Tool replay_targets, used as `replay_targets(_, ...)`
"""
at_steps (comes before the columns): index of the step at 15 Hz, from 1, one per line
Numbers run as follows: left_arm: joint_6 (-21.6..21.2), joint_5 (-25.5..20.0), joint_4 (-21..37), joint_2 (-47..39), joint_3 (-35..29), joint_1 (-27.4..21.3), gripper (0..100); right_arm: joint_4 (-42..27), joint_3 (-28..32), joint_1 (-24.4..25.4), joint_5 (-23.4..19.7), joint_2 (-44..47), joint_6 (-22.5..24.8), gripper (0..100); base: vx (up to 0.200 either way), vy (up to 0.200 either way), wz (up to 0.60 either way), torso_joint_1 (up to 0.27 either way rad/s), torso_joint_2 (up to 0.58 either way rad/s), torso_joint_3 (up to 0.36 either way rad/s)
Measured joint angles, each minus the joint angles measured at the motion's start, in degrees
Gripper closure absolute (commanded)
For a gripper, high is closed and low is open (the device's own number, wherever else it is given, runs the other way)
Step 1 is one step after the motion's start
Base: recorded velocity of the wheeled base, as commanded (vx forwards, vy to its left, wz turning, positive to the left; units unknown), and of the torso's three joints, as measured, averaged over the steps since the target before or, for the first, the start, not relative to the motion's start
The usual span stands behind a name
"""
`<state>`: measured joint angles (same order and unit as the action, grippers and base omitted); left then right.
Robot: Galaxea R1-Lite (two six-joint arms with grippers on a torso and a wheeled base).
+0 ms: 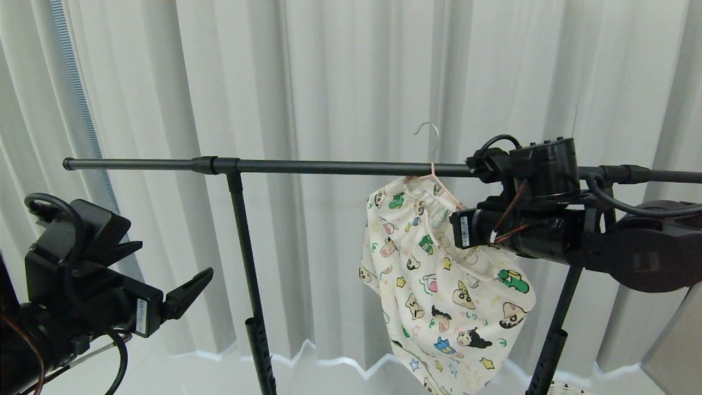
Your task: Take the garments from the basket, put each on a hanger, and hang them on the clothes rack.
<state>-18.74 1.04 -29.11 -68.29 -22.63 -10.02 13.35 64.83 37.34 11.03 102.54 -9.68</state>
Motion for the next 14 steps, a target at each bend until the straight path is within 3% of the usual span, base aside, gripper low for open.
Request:
replay_targets(6,-0.5,0.0,0.0,0.2,-0.2,-0.7,0,-2.4,2.5,0.1,0.1,5.4,0.6,100,0.000,0.000,0.00,0.000,0.00,0.000)
replay_targets(14,-0.5,0.0,0.0,0.2,-0.1,-1.9,0,-3.3,2.5,0.8,0.2,6.1,0.7,100,0.000,0.000,0.00,0.000,0.00,0.000)
